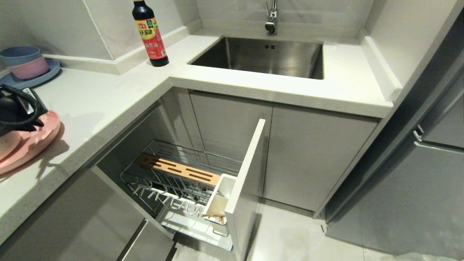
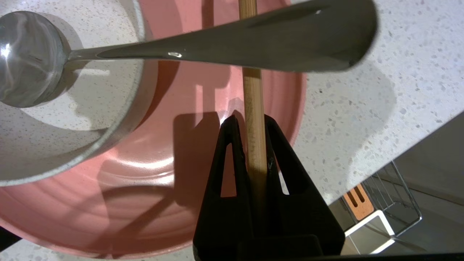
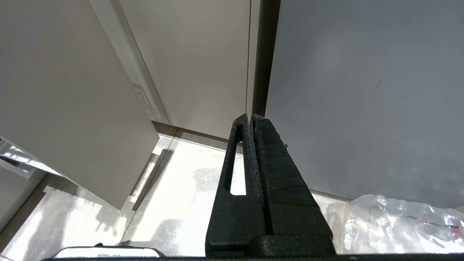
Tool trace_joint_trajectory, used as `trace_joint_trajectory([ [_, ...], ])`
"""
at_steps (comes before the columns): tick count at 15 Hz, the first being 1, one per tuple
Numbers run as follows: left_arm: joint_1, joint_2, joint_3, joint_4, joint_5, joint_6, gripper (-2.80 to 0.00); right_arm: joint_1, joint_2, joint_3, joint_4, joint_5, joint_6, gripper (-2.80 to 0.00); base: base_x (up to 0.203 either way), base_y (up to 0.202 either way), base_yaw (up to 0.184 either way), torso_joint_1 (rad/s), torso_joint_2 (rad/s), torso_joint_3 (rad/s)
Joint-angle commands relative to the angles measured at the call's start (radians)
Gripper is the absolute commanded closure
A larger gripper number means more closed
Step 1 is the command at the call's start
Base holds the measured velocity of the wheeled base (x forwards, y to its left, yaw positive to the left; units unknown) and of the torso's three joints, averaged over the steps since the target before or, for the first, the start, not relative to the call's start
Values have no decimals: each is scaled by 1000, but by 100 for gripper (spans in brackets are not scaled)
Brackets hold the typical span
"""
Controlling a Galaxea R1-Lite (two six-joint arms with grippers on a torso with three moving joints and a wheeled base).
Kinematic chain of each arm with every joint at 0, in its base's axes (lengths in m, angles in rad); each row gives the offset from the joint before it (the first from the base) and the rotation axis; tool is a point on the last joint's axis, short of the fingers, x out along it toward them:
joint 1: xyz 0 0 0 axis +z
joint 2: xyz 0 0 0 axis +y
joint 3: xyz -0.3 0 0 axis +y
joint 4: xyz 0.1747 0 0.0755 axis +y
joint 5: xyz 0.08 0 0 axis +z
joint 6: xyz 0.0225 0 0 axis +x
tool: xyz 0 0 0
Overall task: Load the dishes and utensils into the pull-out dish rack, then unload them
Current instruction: Take the chopsticks out of the cupboard
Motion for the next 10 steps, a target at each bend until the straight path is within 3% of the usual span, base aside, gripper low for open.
trace_joint_trajectory([
  [1,16,13,3,4,1,-3,0,0,1,0,0,-1,0,0,0,0,0,0,0,0],
  [10,42,54,4,6,0,1,0,0,1,0,0,0,0,0,0,0,0,0,0,0],
])
